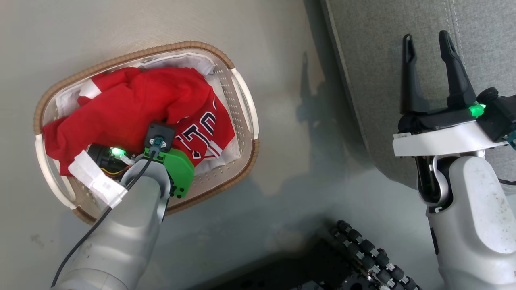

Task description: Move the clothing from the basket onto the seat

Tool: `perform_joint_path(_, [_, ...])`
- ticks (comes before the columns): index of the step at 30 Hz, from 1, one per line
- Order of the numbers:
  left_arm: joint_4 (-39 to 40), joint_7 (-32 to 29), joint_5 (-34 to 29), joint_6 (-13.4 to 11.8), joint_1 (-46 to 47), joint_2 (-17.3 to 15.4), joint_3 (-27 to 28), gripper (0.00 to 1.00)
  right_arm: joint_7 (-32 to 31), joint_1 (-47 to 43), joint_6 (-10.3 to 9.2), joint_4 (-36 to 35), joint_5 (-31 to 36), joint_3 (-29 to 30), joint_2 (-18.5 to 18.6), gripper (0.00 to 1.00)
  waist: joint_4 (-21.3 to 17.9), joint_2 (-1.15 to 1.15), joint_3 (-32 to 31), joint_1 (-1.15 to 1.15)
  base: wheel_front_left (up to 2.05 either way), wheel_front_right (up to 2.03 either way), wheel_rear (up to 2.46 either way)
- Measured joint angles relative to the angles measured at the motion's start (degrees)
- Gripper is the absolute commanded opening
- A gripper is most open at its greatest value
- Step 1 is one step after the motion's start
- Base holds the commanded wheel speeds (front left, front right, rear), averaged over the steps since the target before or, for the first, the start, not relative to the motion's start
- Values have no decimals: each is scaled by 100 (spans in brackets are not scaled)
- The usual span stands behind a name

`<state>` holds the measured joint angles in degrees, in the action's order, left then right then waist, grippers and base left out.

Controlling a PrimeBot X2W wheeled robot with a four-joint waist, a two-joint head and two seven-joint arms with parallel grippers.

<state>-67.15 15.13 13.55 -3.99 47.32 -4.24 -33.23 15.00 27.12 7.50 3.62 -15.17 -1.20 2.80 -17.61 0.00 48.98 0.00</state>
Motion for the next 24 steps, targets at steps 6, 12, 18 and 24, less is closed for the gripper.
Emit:
perform_joint_path(6, [258, 0, 82, 62, -14, 15, 53, 0, 0, -5, 0, 57, 31, 90, 0, 100, 72, 0, -114, 0, 0, 0, 0])
perform_joint_path(12, [835, 0, 101, 197, -217, 4, 134, 0, 0, -62, 0, 121, 178, 207, -2, 100, 238, 0, -391, 0, 0, 0, 0])
perform_joint_path(18, [1590, 0, -67, 354, -492, -158, 105, 0, 0, -299, 1, 267, 439, 297, -5, 100, 492, 0, -855, 0, 0, 0, 0])
perform_joint_path(24, [2297, 0, -121, 558, -927, -255, 155, 0, 0, -655, 2, 414, 635, 412, -5, 100, 743, 0, -1472, -1, 0, 0, 0])
